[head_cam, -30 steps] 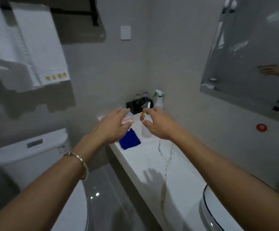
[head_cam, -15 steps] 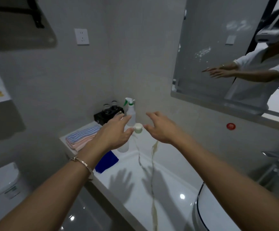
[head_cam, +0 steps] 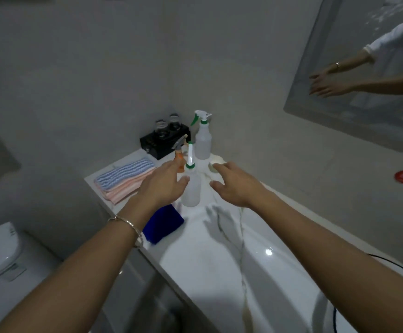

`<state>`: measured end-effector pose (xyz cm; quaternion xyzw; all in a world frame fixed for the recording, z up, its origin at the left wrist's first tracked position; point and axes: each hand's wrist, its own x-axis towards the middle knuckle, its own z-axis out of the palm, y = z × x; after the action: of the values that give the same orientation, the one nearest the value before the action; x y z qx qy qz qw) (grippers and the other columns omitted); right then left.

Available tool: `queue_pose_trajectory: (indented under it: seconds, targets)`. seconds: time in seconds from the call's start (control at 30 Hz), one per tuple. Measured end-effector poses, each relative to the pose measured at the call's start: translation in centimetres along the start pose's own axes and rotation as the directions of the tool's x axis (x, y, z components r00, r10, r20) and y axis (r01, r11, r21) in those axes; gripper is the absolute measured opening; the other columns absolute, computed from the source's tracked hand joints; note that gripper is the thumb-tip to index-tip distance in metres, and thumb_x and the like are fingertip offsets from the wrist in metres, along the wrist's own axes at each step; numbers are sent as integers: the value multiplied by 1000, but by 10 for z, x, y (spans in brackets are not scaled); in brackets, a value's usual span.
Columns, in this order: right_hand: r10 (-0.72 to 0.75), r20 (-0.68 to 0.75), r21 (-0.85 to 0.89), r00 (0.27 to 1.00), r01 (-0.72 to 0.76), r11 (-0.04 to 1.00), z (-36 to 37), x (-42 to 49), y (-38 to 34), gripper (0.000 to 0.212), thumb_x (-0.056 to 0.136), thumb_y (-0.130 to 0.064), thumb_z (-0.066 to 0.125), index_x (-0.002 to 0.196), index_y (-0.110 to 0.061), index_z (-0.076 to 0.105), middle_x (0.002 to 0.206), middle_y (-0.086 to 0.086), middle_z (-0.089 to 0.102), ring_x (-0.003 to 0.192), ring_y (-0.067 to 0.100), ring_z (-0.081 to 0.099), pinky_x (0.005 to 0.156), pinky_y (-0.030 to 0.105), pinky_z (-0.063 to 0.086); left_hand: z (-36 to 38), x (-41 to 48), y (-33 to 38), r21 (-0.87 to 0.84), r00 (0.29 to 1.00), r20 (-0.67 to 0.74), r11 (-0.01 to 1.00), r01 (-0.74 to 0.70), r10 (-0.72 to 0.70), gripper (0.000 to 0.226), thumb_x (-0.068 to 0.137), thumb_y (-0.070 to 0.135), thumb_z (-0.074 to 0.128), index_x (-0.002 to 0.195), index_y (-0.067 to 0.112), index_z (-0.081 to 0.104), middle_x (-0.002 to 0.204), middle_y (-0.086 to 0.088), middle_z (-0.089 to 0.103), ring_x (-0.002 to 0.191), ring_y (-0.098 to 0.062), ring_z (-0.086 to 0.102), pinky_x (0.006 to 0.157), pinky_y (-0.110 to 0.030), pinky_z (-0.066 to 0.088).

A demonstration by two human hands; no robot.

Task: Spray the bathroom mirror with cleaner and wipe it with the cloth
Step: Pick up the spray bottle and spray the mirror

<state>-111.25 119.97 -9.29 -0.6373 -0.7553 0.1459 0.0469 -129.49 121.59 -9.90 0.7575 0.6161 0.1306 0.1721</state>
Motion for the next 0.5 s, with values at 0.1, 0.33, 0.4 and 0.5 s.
queue_pose_trajectory:
  seconds: [0.1,0.33,0.4,0.5]
  targets:
    - [76,33,-22,997,-75,997,4,33,5,55,99,-38,38,148,-19,23,148,9,31,126,29,42,98,37,39,1,52,-19,-47,999,46,999,6,-3,54,98,36,41,144,11,28,143,-11,40,127,-26,41,99,-34,35]
    - [236,70,-59,969,-232,971,1,92,14,54,99,-38,39,146,-17,26,147,11,32,125,33,44,101,42,40,34,169,-51,-94,975,216,992,79,-57,65,95,46,36,146,7,22,145,-16,37,128,-30,40,102,-38,35]
    - [269,81,-59,960,-264,963,5,101,17,54,99,-38,40,146,-16,27,146,13,34,125,33,44,101,43,40,46,185,-48,-44,966,249,995,86,-73,71,95,51,35,149,12,11,150,-16,28,135,-33,31,107,-41,30]
    - [319,83,-59,944,-315,947,9,108,26,54,99,-38,40,146,-15,27,145,12,34,124,34,44,100,42,40,63,197,-45,-70,964,255,994,89,-68,71,95,49,40,148,9,16,147,-17,31,133,-35,32,107,-43,29]
